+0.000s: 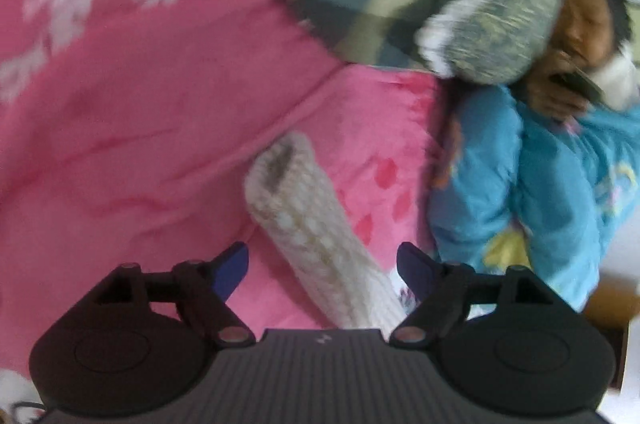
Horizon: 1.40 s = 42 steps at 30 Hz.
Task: Fold clothes
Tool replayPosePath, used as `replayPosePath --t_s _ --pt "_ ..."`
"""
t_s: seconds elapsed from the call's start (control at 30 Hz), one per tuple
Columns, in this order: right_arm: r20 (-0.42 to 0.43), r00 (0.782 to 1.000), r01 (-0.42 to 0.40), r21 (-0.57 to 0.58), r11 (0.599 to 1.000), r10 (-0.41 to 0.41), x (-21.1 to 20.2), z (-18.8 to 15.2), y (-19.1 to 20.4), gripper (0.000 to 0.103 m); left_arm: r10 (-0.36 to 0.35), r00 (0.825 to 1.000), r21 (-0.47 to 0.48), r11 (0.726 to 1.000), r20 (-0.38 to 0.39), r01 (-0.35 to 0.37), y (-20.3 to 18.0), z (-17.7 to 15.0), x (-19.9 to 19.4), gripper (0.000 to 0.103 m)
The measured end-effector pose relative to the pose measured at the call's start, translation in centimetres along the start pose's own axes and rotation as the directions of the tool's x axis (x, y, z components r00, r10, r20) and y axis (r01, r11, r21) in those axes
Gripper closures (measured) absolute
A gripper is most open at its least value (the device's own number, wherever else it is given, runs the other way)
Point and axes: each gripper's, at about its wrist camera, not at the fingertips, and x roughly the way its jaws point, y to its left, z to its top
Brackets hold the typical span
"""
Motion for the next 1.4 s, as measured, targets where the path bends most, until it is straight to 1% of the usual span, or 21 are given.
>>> replayPosePath --t_s 0.07,0.13,0.17,0.27,0.37,0.4,0.43,0.47,0.5,0.57,0.6,0.63,0.67,0.73,0.77,0.87,0.97,1.07,1.2,1.33,1.4 --pt "0.009 1.0 0.026 0.017 1.0 -0.026 1.1 -0.1 -0.3 0.042 0.0 1.0 -0.035 0.999 0.021 0.0 0.3 0.0 1.4 0.058" --pt "0.021 0.999 0.044 0.025 0.999 -0.044 1.9 -0.2 -0.4 0.09 0.001 0.998 0.005 1.0 0.063 -0.002 -0.5 -0.1 2.3 0.09" --pt "0.033 0.999 0.035 0.008 0.999 -0.035 1.8 -0.4 -0.1 0.09 0.001 0.995 0.044 0.999 0.095 -0.005 -1.5 -0.1 2.4 0.089" --pt "0.076 0.997 -0.022 -0.106 0.994 0.031 0.5 -1.0 2.2 0.093 -0.18 0.971 0.204 0.968 0.158 0.146 -5.6 -1.0 -0.2 0.09" --pt "0.086 0.98 -0.154 -0.242 0.958 0.18 -2.2 -1.8 4.6 0.093 -0.418 0.893 0.448 0.839 0.17 0.308 -9.5 -2.8 -4.6 0.09" --pt "0.067 0.976 -0.183 -0.247 0.951 0.206 -2.5 -2.0 4.3 0.093 -0.438 0.883 0.51 0.805 0.168 0.302 -10.1 -3.3 -5.4 0.09" --pt "0.048 0.972 -0.212 -0.252 0.944 0.231 -2.8 -2.1 4.0 0.092 -0.435 0.884 0.563 0.779 0.17 0.276 -10.4 -3.7 -5.9 0.09" --pt "0.033 0.973 -0.213 -0.25 0.945 0.228 -2.6 -2.2 3.4 0.089 -0.394 0.9 0.583 0.781 0.184 0.223 -10.1 -3.7 -5.7 0.09" --pt "0.021 0.985 -0.164 -0.236 0.958 0.174 -1.7 -2.2 2.1 0.087 -0.316 0.925 0.573 0.806 0.209 0.146 -9.0 -3.2 -4.7 0.09" --pt "-0.003 0.999 -0.051 -0.22 0.974 0.052 0.5 -2.2 -0.4 0.066 -0.127 0.957 0.507 0.861 0.261 -0.024 -5.8 -1.4 -2.2 0.084" --pt "-0.013 0.999 0.036 -0.234 0.972 -0.04 2.0 -2.1 -1.8 0.059 -0.014 0.957 0.449 0.885 0.29 -0.123 -3.8 -0.3 -1.0 0.085" --pt "-0.02 0.994 0.095 -0.246 0.965 -0.103 3.2 -2.0 -2.9 0.063 0.099 0.945 0.388 0.895 0.311 -0.222 -1.8 0.7 0.3 0.084" --pt "-0.022 0.993 0.109 -0.254 0.961 -0.119 3.8 -1.9 -3.6 0.065 0.124 0.938 0.336 0.912 0.322 -0.236 -0.5 1.3 0.4 0.084" --pt "-0.046 0.991 0.11 -0.275 0.955 -0.127 3.9 -1.7 -3.4 0.056 0.104 0.934 0.242 0.95 0.342 -0.195 1.7 2.2 -0.4 0.078" --pt "-0.059 0.99 0.109 -0.295 0.949 -0.132 3.5 -1.7 -3.0 0.052 0.091 0.925 0.222 0.958 0.369 -0.183 2.0 2.2 -1.0 0.064" --pt "-0.072 0.981 0.141 -0.372 0.917 -0.18 1.7 -2.2 -1.9 0.047 0.083 0.886 0.248 0.944 0.456 -0.217 0.9 1.3 -2.7 0.05" --pt "-0.093 0.973 0.151 -0.435 0.888 -0.212 -0.3 -2.8 -0.8 0.047 0.069 0.882 0.315 0.919 0.467 -0.238 -1.6 0.2 -3.0 0.047" --pt "-0.091 0.965 0.161 -0.529 0.834 -0.244 -2.5 -3.7 0.3 0.047 0.045 0.891 0.428 0.865 0.452 -0.261 -4.7 -1.9 -2.2 0.04" --pt "-0.068 0.951 0.197 -0.621 0.759 -0.303 -6.2 -4.6 0.1 0.047 0.019 0.936 0.593 0.77 0.35 -0.237 -7.8 -6.4 -0.2 0.035" --pt "-0.012 0.929 0.262 -0.685 0.679 -0.37 -9.9 -4.2 -1.0 0.047 0.04 0.985 0.738 0.657 0.169 -0.153 -9.1 -13.2 3.8 0.034" --pt "0.02 0.912 0.302 -0.71 0.636 -0.411 -11.5 -3.9 -1.7 0.047 0.076 0.994 0.776 0.622 0.074 -0.105 -8.7 -16.8 5.8 0.034"
